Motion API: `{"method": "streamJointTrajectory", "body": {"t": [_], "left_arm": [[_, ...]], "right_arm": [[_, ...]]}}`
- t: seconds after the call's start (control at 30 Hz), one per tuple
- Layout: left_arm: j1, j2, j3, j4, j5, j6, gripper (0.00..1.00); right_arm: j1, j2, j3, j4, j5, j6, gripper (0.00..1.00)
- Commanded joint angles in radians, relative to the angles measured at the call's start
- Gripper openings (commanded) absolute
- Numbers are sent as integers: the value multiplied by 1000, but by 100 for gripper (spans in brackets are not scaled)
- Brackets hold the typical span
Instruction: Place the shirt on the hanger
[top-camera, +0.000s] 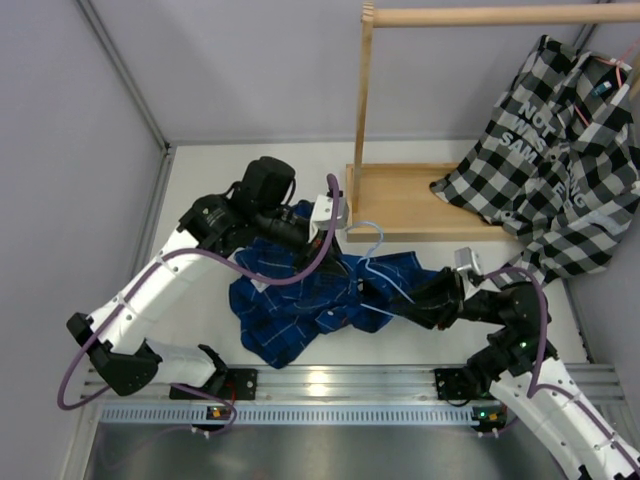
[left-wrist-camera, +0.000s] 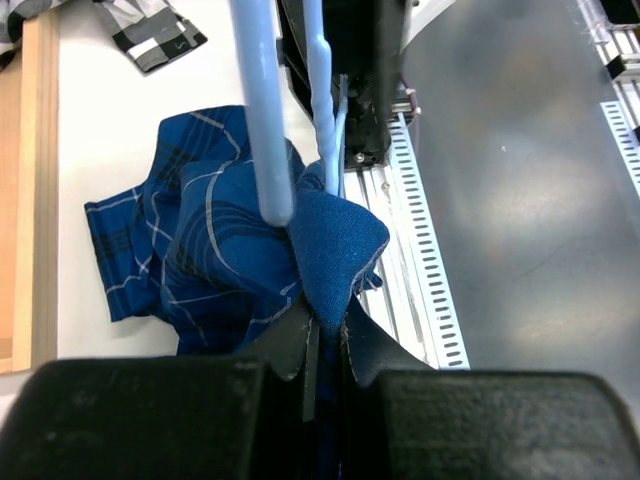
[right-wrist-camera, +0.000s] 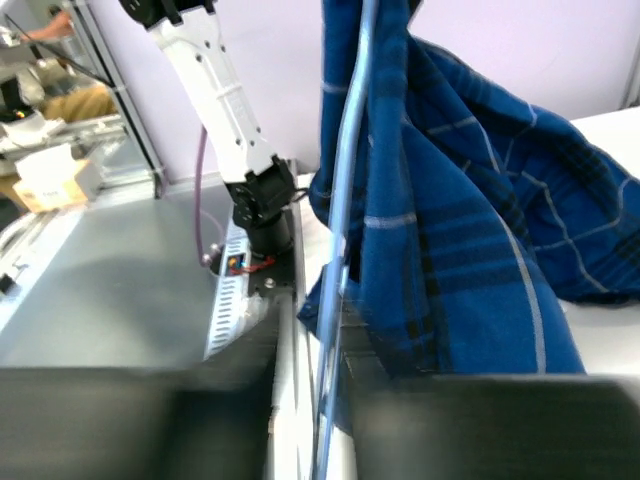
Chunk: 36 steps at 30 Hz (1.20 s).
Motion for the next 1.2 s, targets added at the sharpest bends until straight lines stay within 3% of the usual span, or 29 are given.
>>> {"method": "streamJointTrajectory", "body": {"t": [0.0,0.07,0.13,0.37,0.4,0.5,0.63,0.67,0.8,0.83,0.9,1.17], "left_arm": [[2,-29,9,19,-22,18,0],[2,-41,17,19,-86,6,0],[2,-46,38,20,-140,-16,0],[3,-67,61,37,-360,-106,0],[3,-69,63,69,-454,-134,0],[3,-82,50,161,-655,-235,0],[3,-153,-32,348,-763,-347,0],[3,-193,-57,394,-789,-399,0],[3,-280,-164,555,-964,-545,0],[3,-288,-181,565,-972,-564,0],[5,-290,-181,569,-960,-608,0],[5,-273,-209,576,-852,-676,0]], "right_arm": [[13,9,82,82,-8,-25,38],[14,3,83,18,21,-48,55],[13,-11,99,-76,124,-83,79],[14,-141,186,-491,563,-80,97],[13,-154,189,-519,610,-59,99],[13,-189,159,-544,627,61,99],[14,-168,51,-339,488,277,99],[14,-130,-7,-181,461,388,98],[27,33,-49,36,450,485,76],[31,65,-38,39,476,471,65],[47,160,-6,77,528,449,58],[131,444,82,235,654,403,57]]}}
